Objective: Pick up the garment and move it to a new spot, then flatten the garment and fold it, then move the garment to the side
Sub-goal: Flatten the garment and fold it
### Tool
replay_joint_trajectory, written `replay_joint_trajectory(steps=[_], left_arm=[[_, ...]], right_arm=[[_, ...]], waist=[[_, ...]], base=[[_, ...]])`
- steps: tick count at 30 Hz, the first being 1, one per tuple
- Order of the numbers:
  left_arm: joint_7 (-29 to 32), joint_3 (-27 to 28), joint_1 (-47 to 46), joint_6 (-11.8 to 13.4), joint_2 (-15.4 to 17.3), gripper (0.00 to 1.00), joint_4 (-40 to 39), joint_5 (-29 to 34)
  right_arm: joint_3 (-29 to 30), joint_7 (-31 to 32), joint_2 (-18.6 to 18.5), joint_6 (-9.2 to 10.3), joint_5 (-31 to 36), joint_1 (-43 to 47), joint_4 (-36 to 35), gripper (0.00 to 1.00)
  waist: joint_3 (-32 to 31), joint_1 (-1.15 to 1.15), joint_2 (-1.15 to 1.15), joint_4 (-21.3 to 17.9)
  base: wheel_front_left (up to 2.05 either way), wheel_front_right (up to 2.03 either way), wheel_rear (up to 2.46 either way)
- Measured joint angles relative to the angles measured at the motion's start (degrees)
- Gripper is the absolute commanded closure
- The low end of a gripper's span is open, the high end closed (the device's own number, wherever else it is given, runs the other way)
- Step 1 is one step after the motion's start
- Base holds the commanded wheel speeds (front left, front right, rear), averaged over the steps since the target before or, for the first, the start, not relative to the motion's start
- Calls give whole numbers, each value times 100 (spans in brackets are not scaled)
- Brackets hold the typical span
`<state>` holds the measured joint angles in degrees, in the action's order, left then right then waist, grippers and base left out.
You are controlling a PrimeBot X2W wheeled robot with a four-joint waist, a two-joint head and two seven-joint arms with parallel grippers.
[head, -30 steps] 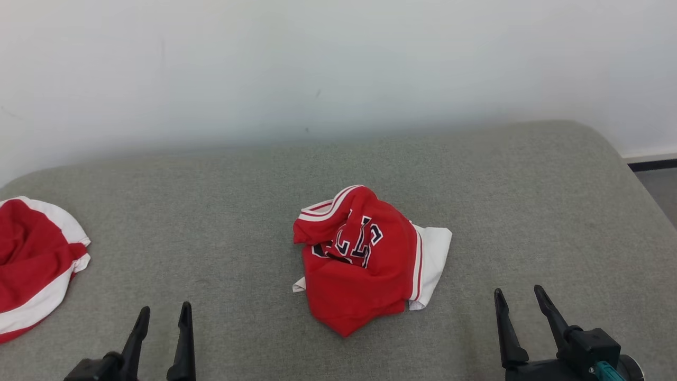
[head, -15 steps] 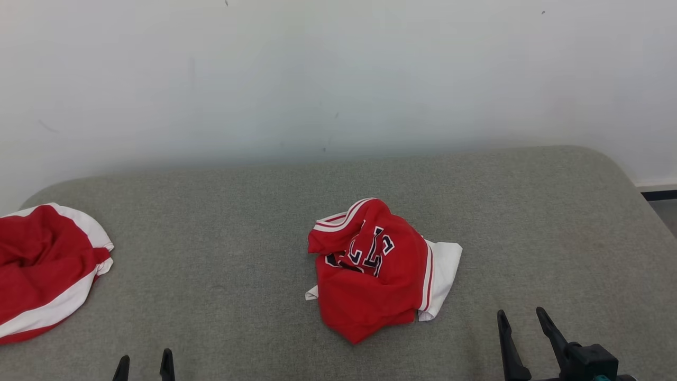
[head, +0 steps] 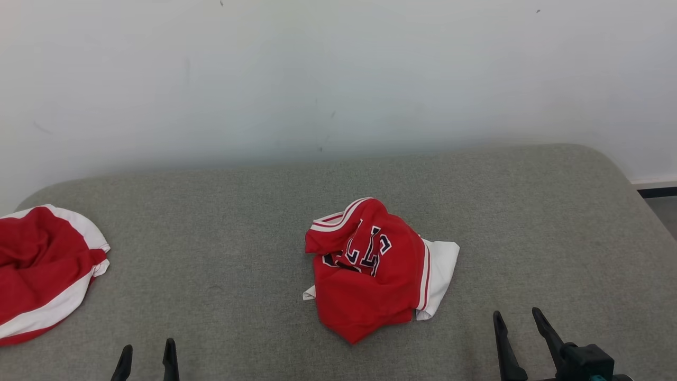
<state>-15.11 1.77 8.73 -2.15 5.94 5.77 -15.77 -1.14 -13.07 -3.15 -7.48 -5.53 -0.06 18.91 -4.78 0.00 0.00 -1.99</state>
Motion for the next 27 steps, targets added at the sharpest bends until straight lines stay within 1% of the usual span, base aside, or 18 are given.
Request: replay_joint_trajectory(steps=[3, 6, 10, 13, 17, 20, 24, 27], left_arm=[[0, -24, -66, -40, -29, 0, 15, 10], [0, -48, -108, -46, -71, 0, 20, 12], [-1, -126, -145, -54, -119, 0, 3, 26], [0, -205, -157, -82, -147, 0, 8, 56], [0, -330, -176, -96, -176, 0, 14, 66], [0, -476, -231, -138, -199, 0, 31, 112], [-1, -610, -375, -141, -224, 0, 31, 119], [-1, -668, -460, -147, -245, 0, 29, 116]], right_arm=[[-12, 60, 3, 0, 0, -29, -24, 0], [-93, 269, 2, 1, -66, -227, -64, 0], [-346, 1062, -67, 0, -235, -914, 24, 0], [-632, 1842, -127, 0, -382, -1646, 225, 0], [-922, 2739, -127, 1, -480, -2555, 715, 0], [-871, 3241, -107, 0, -445, -3151, 1191, 0], [-817, 3655, -52, 0, -400, -3733, 1838, 0], [-778, 3778, -7, 1, -376, -4042, 2303, 0]], waist=[[24, 0, 0, 20], [57, 0, 0, 49], [116, 0, 0, 125], [161, 0, 0, 225], [231, 0, 0, 407], [294, 1, 0, 570], [414, 1, 0, 809], [527, 1, 0, 975]], base=[[0, 0, 0], [0, 0, 0], [0, 0, 0], [0, 0, 0], [0, 0, 0], [0, 0, 0], [0, 0, 0], [0, 0, 0]])
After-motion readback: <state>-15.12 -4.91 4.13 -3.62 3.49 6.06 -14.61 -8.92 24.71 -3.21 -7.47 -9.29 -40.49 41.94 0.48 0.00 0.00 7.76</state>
